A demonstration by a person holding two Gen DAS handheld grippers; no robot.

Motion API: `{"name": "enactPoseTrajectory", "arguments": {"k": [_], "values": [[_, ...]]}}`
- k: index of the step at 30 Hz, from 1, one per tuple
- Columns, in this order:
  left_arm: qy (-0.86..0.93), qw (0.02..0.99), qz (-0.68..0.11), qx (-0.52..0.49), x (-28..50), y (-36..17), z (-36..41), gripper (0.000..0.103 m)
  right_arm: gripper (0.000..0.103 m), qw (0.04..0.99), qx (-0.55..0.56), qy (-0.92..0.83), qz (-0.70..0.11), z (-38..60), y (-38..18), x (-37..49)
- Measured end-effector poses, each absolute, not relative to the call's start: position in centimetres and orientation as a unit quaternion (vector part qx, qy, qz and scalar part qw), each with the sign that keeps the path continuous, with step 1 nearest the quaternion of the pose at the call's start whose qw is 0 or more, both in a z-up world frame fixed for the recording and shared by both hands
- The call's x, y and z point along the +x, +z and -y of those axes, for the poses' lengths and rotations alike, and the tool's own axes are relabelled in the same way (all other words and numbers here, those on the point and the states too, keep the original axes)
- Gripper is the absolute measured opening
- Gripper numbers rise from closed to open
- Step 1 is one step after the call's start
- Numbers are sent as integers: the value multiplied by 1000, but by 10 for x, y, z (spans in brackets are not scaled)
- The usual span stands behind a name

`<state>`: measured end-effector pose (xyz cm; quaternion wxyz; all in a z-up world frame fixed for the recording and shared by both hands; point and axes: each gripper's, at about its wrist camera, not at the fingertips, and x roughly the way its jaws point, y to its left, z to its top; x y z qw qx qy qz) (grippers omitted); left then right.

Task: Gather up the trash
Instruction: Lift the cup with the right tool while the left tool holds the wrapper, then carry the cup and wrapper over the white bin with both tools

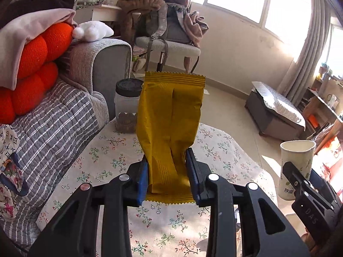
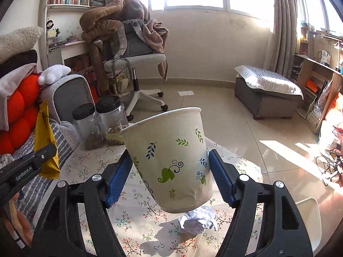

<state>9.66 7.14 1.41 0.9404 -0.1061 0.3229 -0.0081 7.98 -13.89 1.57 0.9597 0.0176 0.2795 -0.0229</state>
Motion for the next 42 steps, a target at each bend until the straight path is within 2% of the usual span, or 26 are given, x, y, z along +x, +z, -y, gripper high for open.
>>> {"name": "enactPoseTrajectory", "arguments": {"k": [13, 42], "values": [[-47, 953, -289, -75, 82, 14, -3, 35, 70, 962, 34, -133, -234, 209, 11, 39], [-199, 928, -316, 14, 47, -6, 191, 36, 72, 913, 115, -297, -255, 411, -6, -52]]}}
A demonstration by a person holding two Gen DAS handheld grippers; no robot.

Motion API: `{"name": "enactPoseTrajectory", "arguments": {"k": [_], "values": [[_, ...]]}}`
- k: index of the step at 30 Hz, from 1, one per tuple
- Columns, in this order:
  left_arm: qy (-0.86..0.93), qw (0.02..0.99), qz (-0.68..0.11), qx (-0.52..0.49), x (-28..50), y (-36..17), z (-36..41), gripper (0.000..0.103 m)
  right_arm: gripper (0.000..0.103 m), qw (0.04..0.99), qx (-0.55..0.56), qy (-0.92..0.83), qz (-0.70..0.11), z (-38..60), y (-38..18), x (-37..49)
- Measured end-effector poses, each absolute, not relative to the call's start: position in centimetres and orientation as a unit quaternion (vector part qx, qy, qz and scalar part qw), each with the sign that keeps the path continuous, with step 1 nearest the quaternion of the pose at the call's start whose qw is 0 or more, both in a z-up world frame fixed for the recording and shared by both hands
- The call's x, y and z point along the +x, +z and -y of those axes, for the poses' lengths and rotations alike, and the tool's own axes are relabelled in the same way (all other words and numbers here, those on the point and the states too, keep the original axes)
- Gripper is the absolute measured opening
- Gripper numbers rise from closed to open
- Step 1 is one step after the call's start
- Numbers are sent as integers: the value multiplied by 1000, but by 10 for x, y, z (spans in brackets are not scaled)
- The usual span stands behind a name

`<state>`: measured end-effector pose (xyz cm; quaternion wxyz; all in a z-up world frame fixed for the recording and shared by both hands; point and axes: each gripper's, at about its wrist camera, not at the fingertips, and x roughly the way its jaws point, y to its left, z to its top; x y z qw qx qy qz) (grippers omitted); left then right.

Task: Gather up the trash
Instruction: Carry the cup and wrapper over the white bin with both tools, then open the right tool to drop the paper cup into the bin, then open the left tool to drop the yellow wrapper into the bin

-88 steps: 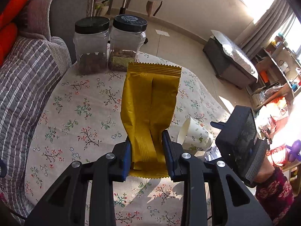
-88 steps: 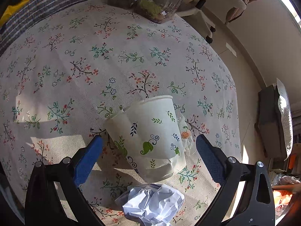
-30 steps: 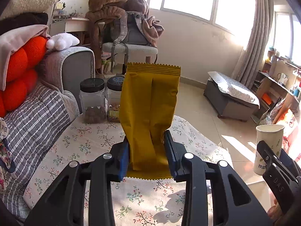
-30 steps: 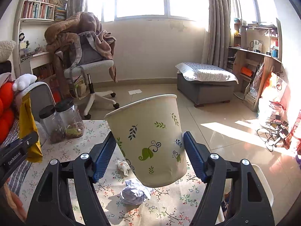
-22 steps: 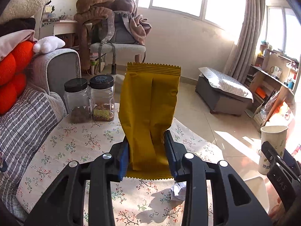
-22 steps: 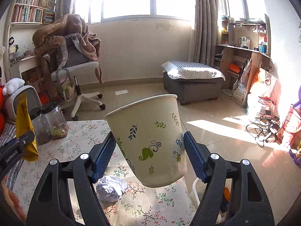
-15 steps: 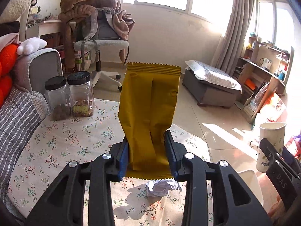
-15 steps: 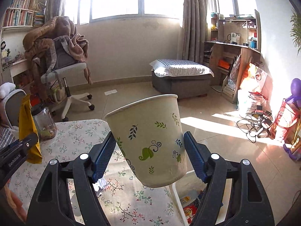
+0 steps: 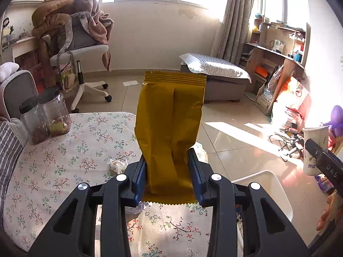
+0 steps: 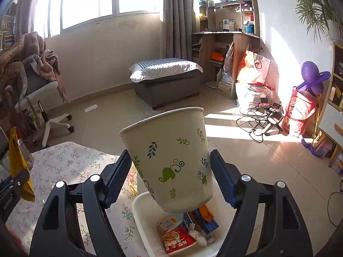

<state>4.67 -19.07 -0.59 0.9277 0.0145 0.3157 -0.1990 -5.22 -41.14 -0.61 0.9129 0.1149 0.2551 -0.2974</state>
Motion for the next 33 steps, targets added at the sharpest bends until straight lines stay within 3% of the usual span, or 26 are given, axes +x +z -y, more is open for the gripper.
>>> {"name": "enactPoseTrajectory", "arguments": {"k": [11, 16, 27, 30, 32, 33], "values": [[-254, 907, -335, 33, 19, -17, 266, 37, 78, 864, 112, -346, -347, 460, -37, -67], [-274, 893, -357, 30, 9, -29, 297, 38, 87, 858, 137, -368, -330, 474, -33, -85], [-282, 860, -424, -11, -5, -64, 343, 43, 91, 857, 184, -396, -273, 499, -23, -112], [-289, 853, -435, -5, -7, -69, 349, 50, 91, 856, 185, -400, -270, 500, -23, -115], [-287, 850, -442, 3, -7, -71, 351, 65, 91, 856, 186, -400, -271, 500, -24, -115], [-285, 850, -444, 3, -7, -72, 349, 68, 91, 856, 186, -399, -272, 500, -24, -114]]}}
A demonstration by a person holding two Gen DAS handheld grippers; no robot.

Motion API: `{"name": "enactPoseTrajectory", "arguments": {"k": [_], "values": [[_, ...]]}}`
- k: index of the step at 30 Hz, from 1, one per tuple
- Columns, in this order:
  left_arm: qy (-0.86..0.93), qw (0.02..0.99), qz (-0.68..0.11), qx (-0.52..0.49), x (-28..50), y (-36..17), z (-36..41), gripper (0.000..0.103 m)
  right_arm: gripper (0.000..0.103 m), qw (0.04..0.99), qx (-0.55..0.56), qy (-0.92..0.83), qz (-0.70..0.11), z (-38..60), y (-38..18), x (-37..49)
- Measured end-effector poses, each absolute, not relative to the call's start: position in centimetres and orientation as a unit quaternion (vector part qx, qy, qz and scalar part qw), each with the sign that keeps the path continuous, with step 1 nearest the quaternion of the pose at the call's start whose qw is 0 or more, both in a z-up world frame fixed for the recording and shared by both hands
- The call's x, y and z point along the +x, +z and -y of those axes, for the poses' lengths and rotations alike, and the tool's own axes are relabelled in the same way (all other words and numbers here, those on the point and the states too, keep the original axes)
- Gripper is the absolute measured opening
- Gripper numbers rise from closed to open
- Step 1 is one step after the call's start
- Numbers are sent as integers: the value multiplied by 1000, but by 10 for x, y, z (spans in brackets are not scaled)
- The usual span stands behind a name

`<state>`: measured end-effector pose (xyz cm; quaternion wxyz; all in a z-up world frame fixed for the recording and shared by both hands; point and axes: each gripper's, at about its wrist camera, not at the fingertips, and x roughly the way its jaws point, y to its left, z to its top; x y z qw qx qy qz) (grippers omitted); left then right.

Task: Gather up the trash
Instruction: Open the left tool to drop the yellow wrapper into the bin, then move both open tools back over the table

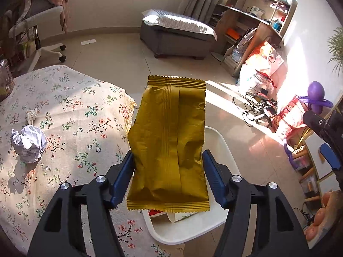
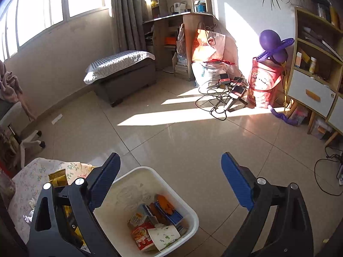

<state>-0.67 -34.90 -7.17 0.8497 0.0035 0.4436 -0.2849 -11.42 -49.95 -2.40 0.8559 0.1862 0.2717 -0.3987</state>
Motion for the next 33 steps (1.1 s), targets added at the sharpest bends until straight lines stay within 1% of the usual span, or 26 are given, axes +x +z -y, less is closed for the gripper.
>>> {"name": "enactPoseTrajectory", "arguments": {"k": [1, 4, 11, 25, 33], "values": [[-284, 849, -446, 3, -6, -72, 347, 69, 91, 856, 185, -397, -273, 498, -23, -112], [-270, 851, -450, 8, -4, -73, 340, 76, 91, 861, 178, -389, -277, 492, -23, -106], [-215, 874, -435, 3, 9, -68, 302, 84, 96, 876, 144, -353, -295, 464, -21, -82], [-125, 903, -412, -22, 52, -56, 197, 86, 96, 894, 69, -266, -353, 381, -28, -20], [-77, 898, -433, -18, 92, -67, 132, 86, 96, 897, 49, -218, -382, 339, -37, 9]]}}
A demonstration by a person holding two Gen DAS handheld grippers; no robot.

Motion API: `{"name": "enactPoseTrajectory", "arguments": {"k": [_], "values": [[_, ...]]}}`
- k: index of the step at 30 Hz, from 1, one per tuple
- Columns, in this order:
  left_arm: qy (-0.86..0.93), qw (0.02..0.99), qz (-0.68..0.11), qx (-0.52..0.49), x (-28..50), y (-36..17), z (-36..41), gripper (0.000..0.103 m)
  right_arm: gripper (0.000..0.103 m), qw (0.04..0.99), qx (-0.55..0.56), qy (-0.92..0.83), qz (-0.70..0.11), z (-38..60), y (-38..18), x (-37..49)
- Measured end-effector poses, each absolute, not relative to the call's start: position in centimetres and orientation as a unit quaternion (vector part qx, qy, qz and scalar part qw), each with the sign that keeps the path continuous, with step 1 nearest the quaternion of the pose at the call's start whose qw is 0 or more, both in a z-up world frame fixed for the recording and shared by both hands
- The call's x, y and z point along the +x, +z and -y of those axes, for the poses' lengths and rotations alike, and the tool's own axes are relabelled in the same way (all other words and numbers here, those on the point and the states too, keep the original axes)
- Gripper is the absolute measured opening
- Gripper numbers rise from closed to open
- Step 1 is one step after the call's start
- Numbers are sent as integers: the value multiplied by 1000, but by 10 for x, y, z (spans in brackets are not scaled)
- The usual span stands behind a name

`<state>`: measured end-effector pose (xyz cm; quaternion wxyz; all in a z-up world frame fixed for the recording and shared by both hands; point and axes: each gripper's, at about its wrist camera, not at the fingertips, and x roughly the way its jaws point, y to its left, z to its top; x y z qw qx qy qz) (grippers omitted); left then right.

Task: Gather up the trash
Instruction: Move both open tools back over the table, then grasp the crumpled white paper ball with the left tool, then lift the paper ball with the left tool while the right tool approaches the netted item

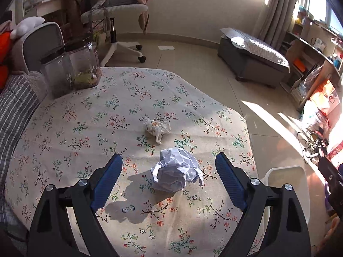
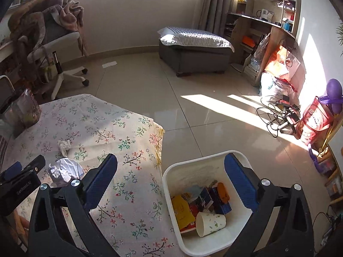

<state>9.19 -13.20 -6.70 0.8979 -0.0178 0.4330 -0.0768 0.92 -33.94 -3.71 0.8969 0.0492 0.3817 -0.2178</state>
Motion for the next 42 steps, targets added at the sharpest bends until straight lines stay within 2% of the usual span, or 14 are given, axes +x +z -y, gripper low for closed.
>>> {"name": "enactPoseTrajectory", "arguments": {"k": [8, 16, 21, 22, 23, 31, 36, 42], "values": [[-110, 842, -523, -75, 136, -104, 92, 86, 96, 891, 61, -197, -405, 324, -44, 27], [-162, 788, -578, -136, 145, -132, 119, 86, 96, 886, 82, -190, -415, 325, -46, 31], [-149, 775, -602, -118, 144, -144, 132, 85, 96, 884, 86, -191, -418, 328, -47, 33], [-150, 773, -606, -117, 143, -146, 132, 74, 96, 883, 87, -190, -419, 328, -47, 33], [-152, 770, -608, -116, 143, -147, 131, 67, 96, 883, 87, -190, -420, 327, -47, 34], [-158, 791, -577, -131, 137, -113, 94, 64, 96, 882, 66, -188, -428, 306, -55, 48], [-137, 819, -538, -142, 136, -77, 43, 64, 96, 871, 12, -117, -477, 257, -76, 76], [-110, 828, -509, -210, 142, -54, -29, 64, 96, 855, -43, 0, -517, 190, -99, 132]]}}
